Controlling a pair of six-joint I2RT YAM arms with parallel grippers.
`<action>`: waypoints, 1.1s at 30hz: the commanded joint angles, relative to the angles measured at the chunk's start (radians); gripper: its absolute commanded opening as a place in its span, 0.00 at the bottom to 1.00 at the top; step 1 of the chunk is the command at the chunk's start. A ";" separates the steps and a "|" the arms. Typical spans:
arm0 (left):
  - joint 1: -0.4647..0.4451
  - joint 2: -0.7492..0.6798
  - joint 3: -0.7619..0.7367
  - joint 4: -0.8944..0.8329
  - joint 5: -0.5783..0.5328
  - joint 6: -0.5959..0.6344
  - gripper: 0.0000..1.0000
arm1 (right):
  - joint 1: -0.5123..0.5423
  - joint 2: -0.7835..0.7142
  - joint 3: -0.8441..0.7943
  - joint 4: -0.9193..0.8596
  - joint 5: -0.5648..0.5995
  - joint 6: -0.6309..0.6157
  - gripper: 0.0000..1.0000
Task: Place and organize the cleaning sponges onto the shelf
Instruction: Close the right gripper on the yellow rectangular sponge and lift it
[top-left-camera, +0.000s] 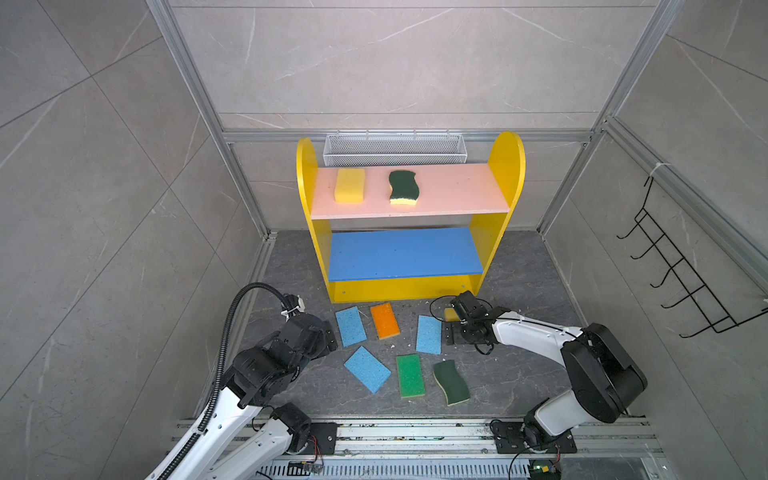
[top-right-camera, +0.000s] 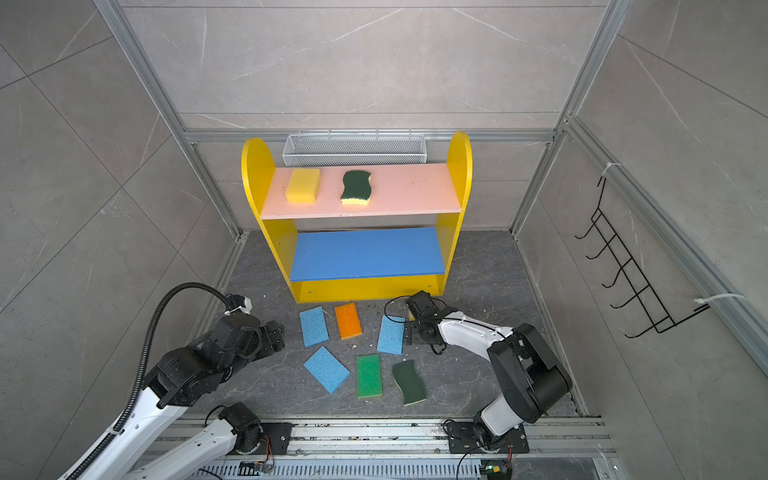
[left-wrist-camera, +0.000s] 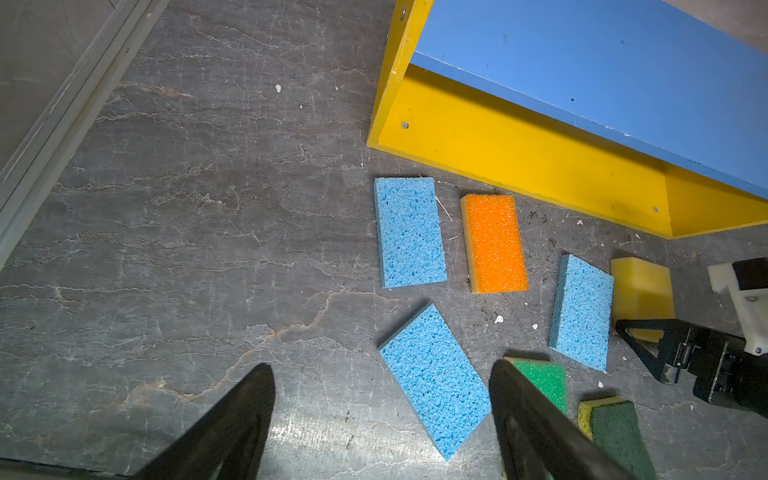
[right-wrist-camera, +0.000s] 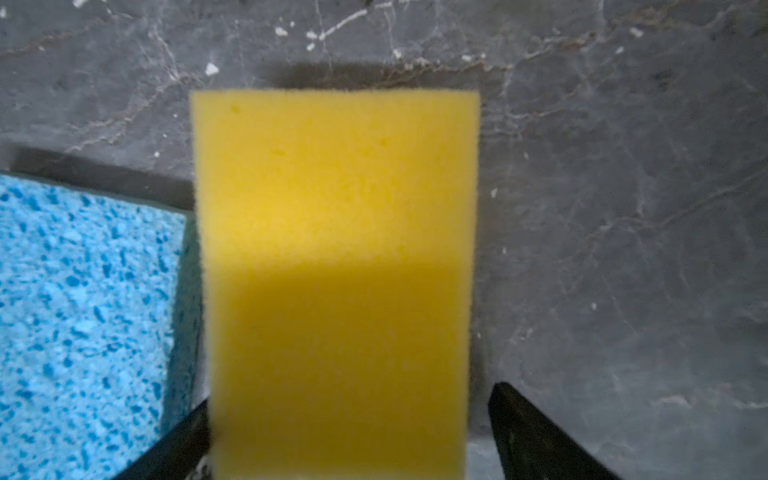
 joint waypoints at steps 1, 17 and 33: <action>0.001 0.006 0.004 -0.001 -0.008 -0.009 0.84 | 0.005 0.015 0.018 0.003 0.025 0.019 0.93; 0.001 0.041 0.006 0.026 0.000 -0.003 0.84 | 0.005 0.038 -0.024 0.116 0.038 -0.007 0.79; 0.000 0.037 0.011 -0.017 0.004 0.007 0.84 | 0.012 -0.127 -0.026 0.018 0.052 0.022 0.65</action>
